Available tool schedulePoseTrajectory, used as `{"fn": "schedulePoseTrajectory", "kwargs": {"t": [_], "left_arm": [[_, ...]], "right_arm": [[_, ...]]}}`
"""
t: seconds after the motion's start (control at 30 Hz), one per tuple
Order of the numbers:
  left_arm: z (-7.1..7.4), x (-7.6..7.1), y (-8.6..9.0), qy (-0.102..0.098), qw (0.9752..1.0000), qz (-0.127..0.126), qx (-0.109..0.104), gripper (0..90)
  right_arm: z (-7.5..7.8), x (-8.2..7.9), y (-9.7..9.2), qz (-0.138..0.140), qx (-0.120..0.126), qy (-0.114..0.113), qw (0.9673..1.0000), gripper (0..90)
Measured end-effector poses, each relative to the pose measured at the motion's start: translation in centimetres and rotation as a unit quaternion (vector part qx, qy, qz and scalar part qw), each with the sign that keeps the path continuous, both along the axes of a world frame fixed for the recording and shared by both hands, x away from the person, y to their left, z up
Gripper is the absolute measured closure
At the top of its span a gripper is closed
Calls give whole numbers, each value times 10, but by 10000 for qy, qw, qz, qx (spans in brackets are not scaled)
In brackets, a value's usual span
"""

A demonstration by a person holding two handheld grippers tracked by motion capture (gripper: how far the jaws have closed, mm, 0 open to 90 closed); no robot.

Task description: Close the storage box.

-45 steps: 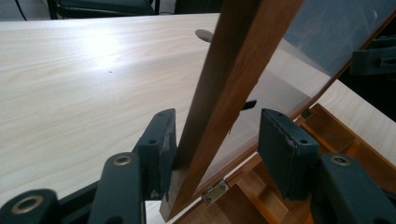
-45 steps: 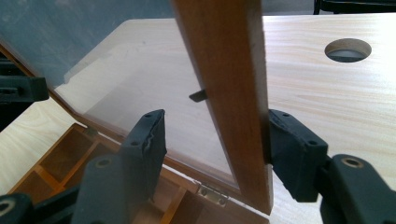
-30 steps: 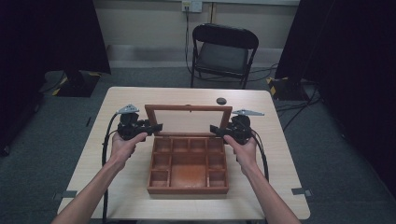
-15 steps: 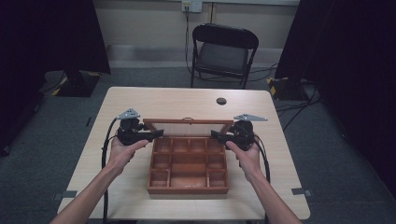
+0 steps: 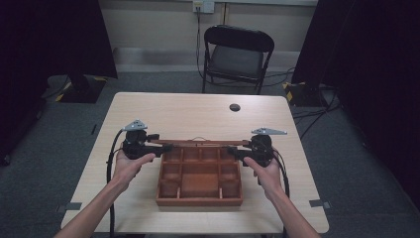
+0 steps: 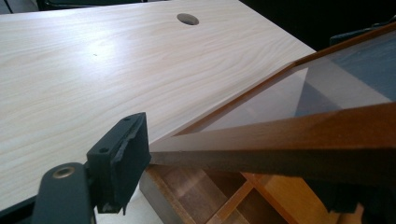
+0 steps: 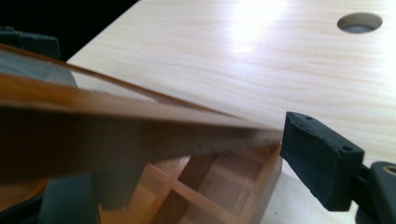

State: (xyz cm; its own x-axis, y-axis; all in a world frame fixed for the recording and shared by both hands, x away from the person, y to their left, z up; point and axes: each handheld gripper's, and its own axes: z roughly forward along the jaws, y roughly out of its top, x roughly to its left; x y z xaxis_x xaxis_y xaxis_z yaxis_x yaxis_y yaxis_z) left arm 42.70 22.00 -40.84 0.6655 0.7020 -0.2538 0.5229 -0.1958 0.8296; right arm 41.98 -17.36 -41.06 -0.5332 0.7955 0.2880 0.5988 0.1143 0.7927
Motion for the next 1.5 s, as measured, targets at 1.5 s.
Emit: {"fn": "schedulePoseTrajectory", "kwargs": {"t": [1.5], "left_arm": [[-11, -24, -2, -113, 9991, -79, 404, 157]], "right_arm": [[59, -10, -8, 687, 269, -85, 9972, 527]]}}
